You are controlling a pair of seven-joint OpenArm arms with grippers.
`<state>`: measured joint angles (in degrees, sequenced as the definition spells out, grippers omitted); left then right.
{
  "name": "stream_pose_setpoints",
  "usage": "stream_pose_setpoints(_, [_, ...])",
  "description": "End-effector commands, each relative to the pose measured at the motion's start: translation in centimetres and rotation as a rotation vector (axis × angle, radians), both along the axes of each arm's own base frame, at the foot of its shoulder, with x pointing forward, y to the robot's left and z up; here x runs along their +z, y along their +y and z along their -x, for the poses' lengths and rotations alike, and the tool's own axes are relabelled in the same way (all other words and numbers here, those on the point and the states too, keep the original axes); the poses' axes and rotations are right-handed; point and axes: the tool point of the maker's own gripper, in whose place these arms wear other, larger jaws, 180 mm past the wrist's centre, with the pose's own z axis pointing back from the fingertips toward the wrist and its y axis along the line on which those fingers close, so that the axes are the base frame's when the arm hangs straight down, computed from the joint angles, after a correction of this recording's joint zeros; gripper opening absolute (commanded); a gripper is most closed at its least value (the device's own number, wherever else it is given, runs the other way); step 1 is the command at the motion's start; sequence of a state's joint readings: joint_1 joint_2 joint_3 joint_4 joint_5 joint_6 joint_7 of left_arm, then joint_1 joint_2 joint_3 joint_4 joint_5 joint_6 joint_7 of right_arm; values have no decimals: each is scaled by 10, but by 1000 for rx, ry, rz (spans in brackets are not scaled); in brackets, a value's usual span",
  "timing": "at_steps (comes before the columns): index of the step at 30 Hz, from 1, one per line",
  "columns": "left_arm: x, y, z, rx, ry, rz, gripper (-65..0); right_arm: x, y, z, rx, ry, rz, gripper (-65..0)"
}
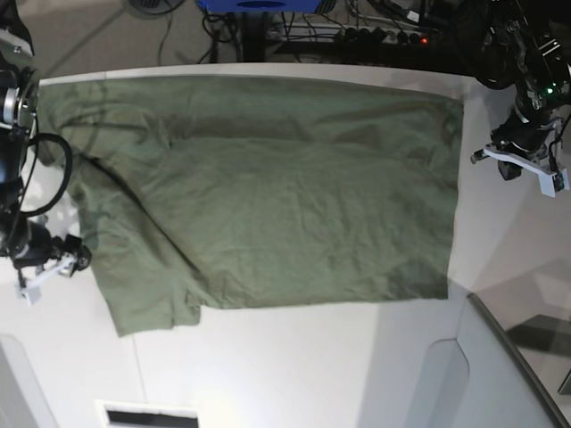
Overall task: Layout the t-shirt on the table in an organized manner, then fold the t-shirt properly
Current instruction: 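Grasp the shirt's side edge with the right gripper near the hem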
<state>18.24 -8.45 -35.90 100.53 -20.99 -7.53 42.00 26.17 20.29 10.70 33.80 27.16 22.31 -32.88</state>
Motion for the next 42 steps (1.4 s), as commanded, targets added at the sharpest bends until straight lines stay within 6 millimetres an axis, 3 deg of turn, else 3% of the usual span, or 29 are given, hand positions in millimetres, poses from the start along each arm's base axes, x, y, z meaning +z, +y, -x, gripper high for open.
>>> stream_pose_setpoints(1, [13,5,-7,-7,-40,-32,-650,12,-9,-13,-23,-42,7,-302])
stream_pose_setpoints(24, [14,6,-7,-6,-40,-33,-650,4,6,-16,-42,-66,-16,-302])
stream_pose_setpoints(30, [14,6,-7,-6,-40,-33,-650,-13,4,-5,-79,-40,-33,-303])
stream_pose_setpoints(36, [14,6,-8,-6,-43,-33,-650,-17,4,-2,-91,-38,-35,-482])
stream_pose_setpoints(42, [15,6,-9,-6,-45,-33,-650,-16,2,-3,-89,-40,-31,-470])
